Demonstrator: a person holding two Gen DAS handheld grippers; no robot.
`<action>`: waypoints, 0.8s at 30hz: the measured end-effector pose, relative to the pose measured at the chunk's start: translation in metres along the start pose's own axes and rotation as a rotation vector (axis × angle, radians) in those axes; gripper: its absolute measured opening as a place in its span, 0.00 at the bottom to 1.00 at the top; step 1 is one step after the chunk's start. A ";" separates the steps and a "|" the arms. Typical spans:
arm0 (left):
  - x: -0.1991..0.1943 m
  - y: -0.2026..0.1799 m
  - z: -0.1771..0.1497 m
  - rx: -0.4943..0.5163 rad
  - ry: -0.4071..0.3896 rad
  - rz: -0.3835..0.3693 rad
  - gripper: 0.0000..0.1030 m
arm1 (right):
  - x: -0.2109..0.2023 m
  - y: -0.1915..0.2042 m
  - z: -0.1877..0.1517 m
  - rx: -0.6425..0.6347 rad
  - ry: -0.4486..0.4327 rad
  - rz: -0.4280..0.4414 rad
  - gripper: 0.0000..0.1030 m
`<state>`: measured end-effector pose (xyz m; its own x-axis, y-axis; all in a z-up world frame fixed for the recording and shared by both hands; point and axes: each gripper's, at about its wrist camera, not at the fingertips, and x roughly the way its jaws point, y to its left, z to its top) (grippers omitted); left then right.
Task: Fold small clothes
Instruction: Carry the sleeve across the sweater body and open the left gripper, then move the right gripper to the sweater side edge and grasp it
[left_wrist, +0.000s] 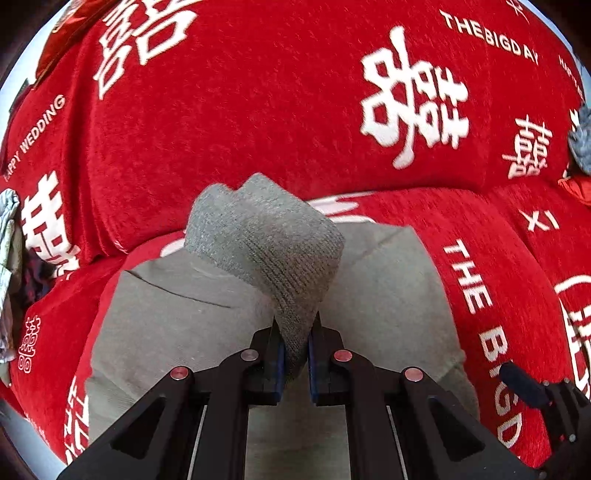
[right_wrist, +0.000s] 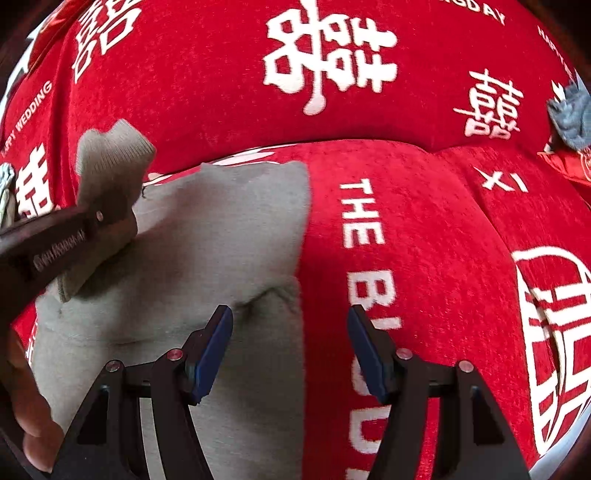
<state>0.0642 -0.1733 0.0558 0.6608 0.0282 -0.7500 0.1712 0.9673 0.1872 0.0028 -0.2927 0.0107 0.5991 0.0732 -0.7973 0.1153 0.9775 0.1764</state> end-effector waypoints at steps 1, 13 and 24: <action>0.004 -0.003 -0.001 0.003 0.009 -0.001 0.10 | 0.001 -0.003 0.000 0.004 0.000 -0.001 0.65; 0.044 -0.006 -0.018 -0.042 0.149 -0.165 0.24 | 0.001 -0.018 -0.004 0.027 0.003 0.000 0.65; 0.020 0.034 -0.020 -0.126 0.095 -0.465 0.81 | -0.005 -0.015 -0.002 0.018 -0.010 0.026 0.65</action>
<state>0.0689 -0.1344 0.0345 0.4650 -0.3965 -0.7916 0.3386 0.9058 -0.2549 -0.0032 -0.3071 0.0109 0.6097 0.0964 -0.7868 0.1138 0.9716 0.2072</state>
